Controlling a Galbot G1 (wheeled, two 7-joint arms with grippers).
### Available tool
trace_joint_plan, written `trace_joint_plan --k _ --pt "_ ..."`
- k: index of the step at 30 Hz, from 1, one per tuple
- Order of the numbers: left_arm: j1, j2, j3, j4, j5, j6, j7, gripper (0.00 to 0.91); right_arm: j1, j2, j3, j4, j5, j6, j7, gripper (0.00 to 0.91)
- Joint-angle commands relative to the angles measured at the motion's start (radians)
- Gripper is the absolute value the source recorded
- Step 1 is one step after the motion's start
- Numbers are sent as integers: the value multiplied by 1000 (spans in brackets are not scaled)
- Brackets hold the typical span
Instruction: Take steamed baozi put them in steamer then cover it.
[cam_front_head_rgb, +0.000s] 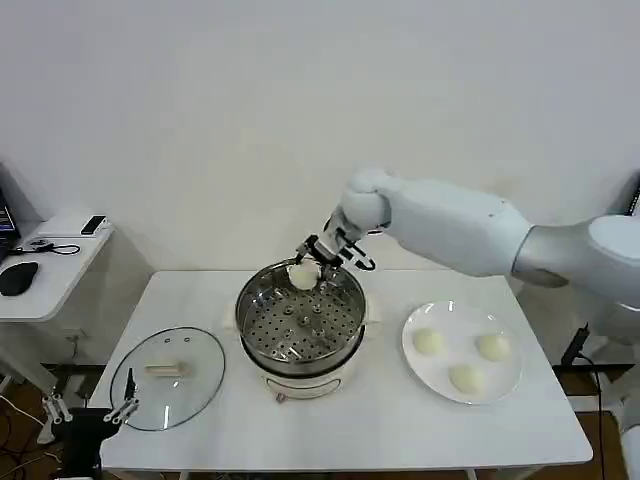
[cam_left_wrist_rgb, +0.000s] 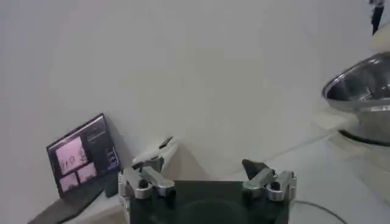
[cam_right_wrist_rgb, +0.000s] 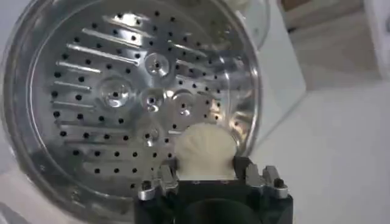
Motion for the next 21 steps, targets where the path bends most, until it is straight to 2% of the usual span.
trace_joint_plan --k 1,7,19,20,21 --pt "0 0 -8 6 -1 -1 -2 907 -46 94 -11 -166 -169 177 52 625" --pt "-4 2 -13 27 -1 -3 -3 907 -66 142 -4 -237 -206 241 75 625" --pt "-21 11 -13 49 -1 -4 -2 907 -90 187 -10 -265 -218 254 73 635" --pt "-21 12 -13 50 -2 -4 -2 907 -91 187 -12 -266 -217 253 71 665" --pt "-21 12 -13 51 -2 -4 -3 907 -91 187 -12 -266 -217 253 70 786"
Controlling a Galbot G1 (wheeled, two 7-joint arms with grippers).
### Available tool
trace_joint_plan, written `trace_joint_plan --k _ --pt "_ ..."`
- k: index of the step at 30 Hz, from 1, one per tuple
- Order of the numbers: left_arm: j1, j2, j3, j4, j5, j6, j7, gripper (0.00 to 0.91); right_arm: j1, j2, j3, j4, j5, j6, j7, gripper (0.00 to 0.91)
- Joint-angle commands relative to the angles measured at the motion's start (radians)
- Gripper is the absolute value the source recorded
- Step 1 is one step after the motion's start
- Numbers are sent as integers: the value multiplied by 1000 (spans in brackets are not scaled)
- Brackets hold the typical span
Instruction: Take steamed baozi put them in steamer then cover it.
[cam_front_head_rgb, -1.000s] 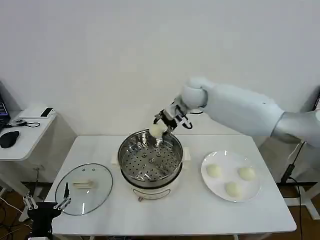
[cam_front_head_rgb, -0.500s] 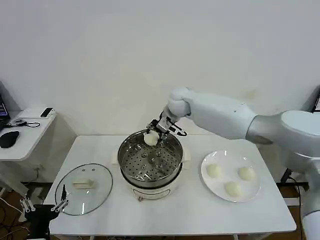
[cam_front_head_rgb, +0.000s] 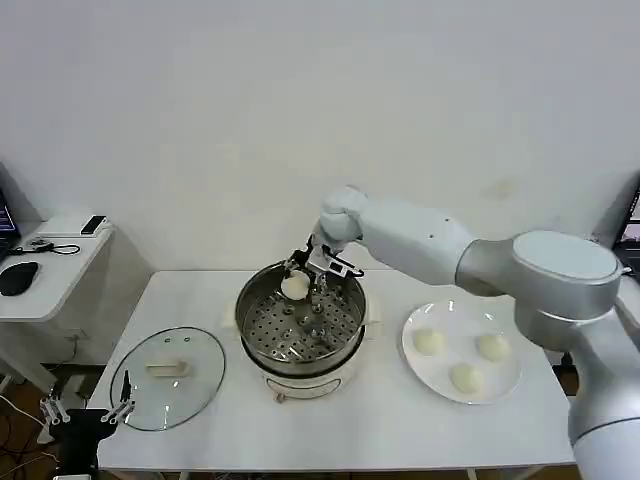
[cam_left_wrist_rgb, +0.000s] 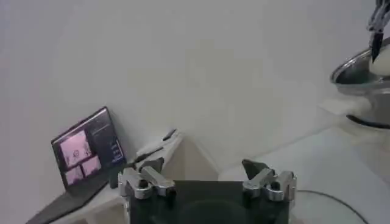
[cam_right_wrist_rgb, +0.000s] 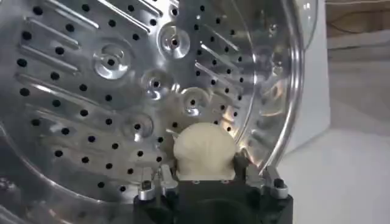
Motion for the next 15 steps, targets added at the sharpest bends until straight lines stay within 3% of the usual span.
trace_joint_plan --k 1,2,8,15 --pt "-2 4 0 8 -1 -1 0 907 -11 32 -6 -44 -39 40 5 826" --pt "-2 4 0 9 -1 -1 -1 907 -11 31 -7 -45 -46 43 6 907" --pt "-2 3 1 5 0 -1 -1 907 1 17 5 -28 -38 47 22 907" --pt "7 2 7 -7 0 -1 0 907 100 -71 -4 103 130 -70 -11 907"
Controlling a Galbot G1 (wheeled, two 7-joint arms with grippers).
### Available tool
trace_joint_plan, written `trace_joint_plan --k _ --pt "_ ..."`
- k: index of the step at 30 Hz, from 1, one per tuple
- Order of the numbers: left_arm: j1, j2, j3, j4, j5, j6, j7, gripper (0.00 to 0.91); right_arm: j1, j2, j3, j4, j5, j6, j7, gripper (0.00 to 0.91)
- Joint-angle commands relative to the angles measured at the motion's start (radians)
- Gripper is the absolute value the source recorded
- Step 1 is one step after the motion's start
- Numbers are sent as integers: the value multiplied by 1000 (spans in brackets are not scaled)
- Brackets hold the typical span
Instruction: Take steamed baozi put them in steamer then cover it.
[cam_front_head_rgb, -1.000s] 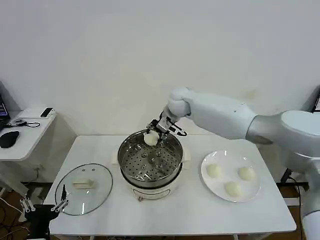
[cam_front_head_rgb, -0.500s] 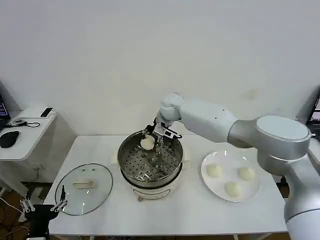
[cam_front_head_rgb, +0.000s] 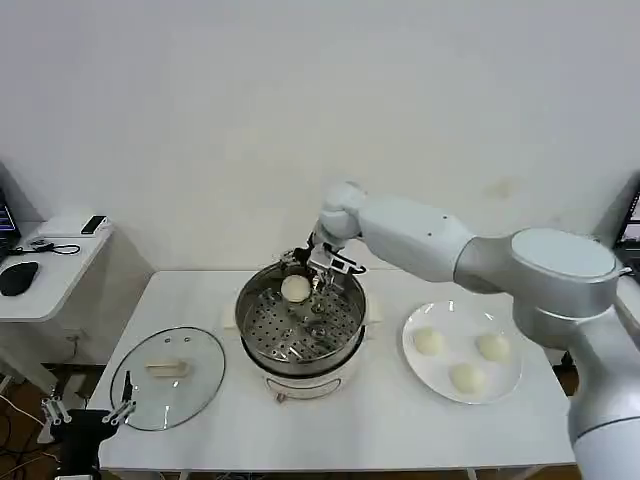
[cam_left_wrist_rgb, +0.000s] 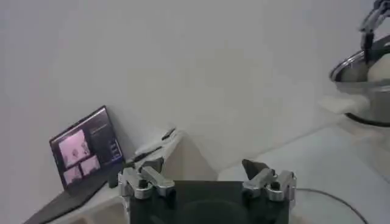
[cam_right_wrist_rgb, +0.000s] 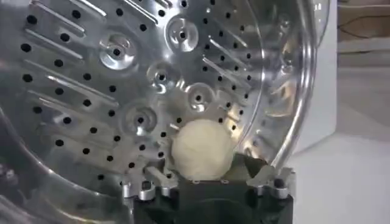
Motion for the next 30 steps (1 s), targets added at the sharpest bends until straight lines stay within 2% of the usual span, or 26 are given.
trace_joint_plan --k 1,4,5,7,8,10,12,18,23,27,30 --pt "7 0 4 -11 0 0 0 907 102 -71 -2 124 143 -102 -12 907" --pt "16 9 13 -24 -14 12 6 907 144 -129 -6 196 216 -210 -16 907" --pt "22 14 19 -36 -33 19 10 907 171 -184 -21 265 279 -308 -20 907" --pt "24 16 22 -48 -45 24 15 907 197 -229 -43 310 324 -367 -23 907" --pt "24 18 23 -58 -56 32 18 907 219 -276 -54 357 351 -423 -19 907" --pt "21 23 25 -67 -74 39 22 907 238 -320 -62 402 367 -473 -20 907" --pt "12 32 24 -68 -83 47 26 907 274 -419 -91 493 412 -561 -23 907" --pt "-7 57 29 -66 -111 52 38 907 303 -592 -162 614 403 -676 -48 907" --pt "-21 68 49 -73 -137 39 49 907 246 -738 -181 664 357 -705 -57 907" --pt "-32 75 59 -64 -137 31 56 907 176 -818 -193 698 341 -732 -53 907" --pt "-38 75 64 -55 -134 28 59 907 81 -855 -141 693 323 -759 -49 907"
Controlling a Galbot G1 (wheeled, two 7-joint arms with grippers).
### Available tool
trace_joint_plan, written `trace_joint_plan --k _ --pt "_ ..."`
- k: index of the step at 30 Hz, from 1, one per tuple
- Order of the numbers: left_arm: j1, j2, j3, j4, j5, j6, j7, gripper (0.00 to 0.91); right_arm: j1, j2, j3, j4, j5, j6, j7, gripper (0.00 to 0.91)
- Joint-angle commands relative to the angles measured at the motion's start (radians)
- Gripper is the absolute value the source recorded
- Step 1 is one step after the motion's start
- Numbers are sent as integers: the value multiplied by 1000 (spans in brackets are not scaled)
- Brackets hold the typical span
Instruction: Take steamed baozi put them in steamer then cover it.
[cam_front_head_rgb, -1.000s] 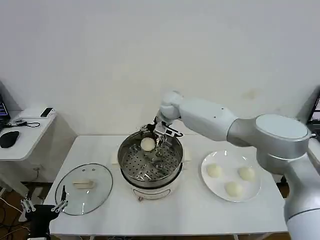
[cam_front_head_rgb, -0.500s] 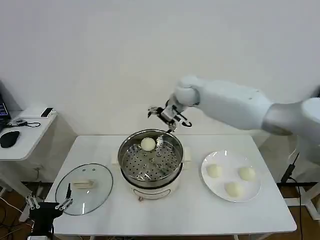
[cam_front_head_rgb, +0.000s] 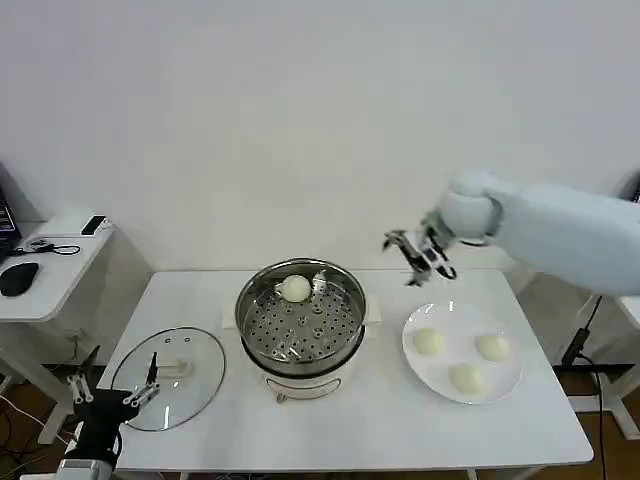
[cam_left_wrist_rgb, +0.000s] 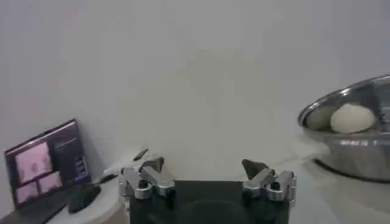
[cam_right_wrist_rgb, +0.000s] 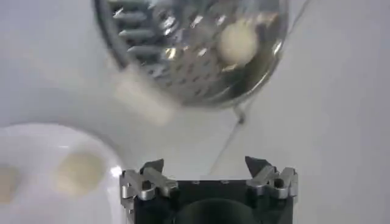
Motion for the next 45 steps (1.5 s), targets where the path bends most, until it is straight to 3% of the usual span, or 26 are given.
trace_joint_plan --k 1,13,28,34,45 --pt "-17 9 15 10 -21 -4 9 907 -149 -224 27 105 -4 -128 -3 907" --pt "-8 -7 23 5 18 -1 16 907 -475 -186 296 -6 -53 -170 -10 907" --pt "11 -12 4 2 32 -1 18 907 -642 0 446 -221 -142 -163 -8 907" --pt "13 -11 -5 7 32 0 18 907 -655 33 454 -266 -177 -162 -7 907" --pt "2 -12 -2 22 34 -2 17 907 -661 49 469 -295 -193 -167 -3 705"
